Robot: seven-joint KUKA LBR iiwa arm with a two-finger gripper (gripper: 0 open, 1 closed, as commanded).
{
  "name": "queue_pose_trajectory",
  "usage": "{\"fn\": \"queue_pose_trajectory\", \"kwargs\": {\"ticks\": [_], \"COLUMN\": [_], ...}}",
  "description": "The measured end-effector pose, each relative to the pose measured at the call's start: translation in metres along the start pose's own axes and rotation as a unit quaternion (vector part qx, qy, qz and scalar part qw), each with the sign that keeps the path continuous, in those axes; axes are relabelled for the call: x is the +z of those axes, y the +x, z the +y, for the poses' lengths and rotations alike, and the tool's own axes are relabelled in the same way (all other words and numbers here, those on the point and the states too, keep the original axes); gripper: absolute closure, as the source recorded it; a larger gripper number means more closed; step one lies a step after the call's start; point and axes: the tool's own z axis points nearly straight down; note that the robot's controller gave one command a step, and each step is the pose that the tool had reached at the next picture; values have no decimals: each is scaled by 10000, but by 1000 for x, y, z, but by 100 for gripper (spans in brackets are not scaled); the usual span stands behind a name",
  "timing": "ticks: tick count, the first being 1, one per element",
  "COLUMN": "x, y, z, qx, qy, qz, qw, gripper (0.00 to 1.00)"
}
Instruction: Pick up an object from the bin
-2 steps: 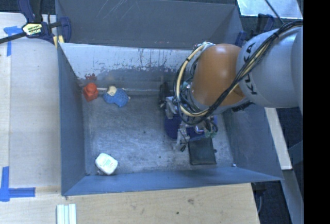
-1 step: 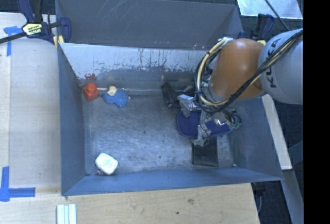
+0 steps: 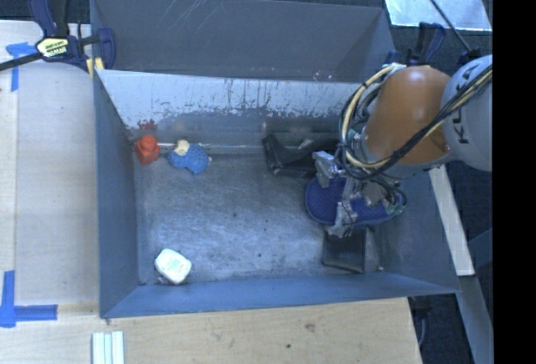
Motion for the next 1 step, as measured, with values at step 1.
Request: {"fn": "queue_pose_trajectory", "kwargs": {"ticks": [1], "x": [2], "y": [15], "z": [-71], "qx": [455], "qy": [20], "qz": [6], "qw": [9990], "gripper": [0]}}
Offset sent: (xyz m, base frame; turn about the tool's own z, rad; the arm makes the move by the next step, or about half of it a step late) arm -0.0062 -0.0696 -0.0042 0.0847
